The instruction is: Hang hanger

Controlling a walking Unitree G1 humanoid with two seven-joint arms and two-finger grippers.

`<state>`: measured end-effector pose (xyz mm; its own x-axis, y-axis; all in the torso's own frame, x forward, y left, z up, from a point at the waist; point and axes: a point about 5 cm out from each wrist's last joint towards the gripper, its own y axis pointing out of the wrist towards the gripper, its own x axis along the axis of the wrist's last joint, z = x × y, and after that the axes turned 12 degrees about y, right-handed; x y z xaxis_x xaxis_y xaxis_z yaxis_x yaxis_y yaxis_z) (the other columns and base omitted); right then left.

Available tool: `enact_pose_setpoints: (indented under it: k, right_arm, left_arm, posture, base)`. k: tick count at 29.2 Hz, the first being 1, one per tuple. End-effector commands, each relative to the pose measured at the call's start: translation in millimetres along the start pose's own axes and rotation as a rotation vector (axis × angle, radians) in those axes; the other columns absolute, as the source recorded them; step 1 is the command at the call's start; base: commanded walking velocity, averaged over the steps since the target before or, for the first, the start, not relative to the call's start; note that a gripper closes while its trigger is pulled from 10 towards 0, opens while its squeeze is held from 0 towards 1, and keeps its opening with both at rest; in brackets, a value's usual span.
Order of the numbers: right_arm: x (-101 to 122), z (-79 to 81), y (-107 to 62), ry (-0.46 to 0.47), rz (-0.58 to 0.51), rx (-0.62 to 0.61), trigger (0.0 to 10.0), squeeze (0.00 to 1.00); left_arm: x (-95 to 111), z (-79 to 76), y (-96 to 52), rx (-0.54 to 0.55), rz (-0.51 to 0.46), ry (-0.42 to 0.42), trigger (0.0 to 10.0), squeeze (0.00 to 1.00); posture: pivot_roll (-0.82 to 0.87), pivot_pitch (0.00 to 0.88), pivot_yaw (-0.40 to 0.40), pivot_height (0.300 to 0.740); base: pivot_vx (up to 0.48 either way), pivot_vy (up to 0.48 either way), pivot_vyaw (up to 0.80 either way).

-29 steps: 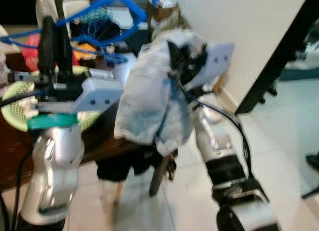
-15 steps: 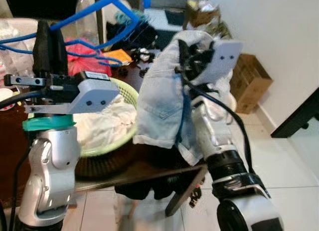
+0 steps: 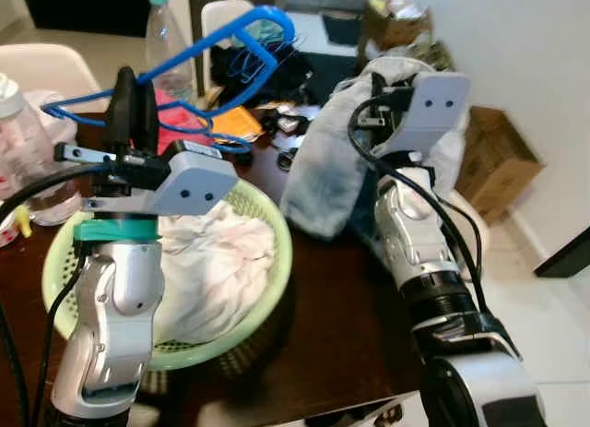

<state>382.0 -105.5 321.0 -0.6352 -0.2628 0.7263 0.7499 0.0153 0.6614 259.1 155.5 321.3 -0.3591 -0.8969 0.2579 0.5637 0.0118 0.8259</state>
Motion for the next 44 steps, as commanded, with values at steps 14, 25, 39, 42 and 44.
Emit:
enact_pose_setpoints:
  k: [14, 25, 39, 42, 44]
  right_arm:
    - [-13, 0.3, -11.3, -0.148, 0.027, 0.07, 10.0, 0.0]
    - [-65, -39.9, -38.1, -0.31, 0.342, -0.081, 10.0, 0.0]
    - [-95, -71.0, -71.0, -0.121, 0.545, -0.283, 10.0, 0.0]
    - [-104, -59.3, -79.1, -0.21, 0.595, -0.17, 10.0, 0.83]
    - [-108, -52.7, -82.6, -0.26, 0.609, -0.09, 10.0, 1.0]
  left_arm:
    - [-3, -11.4, -3.9, -0.097, 0.075, -0.125, 10.0, 0.0]
    - [1, -16.5, -20.5, -0.325, 0.002, -0.166, 10.0, 0.0]
    - [7, -6.3, -11.4, -0.342, -0.104, -0.127, 10.0, 0.0]
    - [7, -10.3, -9.4, -0.362, -0.113, -0.138, 10.0, 0.0]
    - [8, -12.2, -8.9, -0.366, -0.118, -0.14, 10.0, 0.0]
  posture:
    - [0.13, 0.126, -0.019, 0.74]
    - [0.16, 0.117, -0.018, 0.74]
    - [0.18, 0.103, 0.055, 0.74]
    - [0.18, 0.097, 0.071, 0.74]
    - [0.17, 0.093, 0.071, 0.74]
  base:
    - [0.0, 0.0, 0.0]
    - [0.0, 0.0, 0.0]
    - [0.0, 0.0, 0.0]
    - [0.0, 0.0, 0.0]
    - [0.0, 0.0, 0.0]
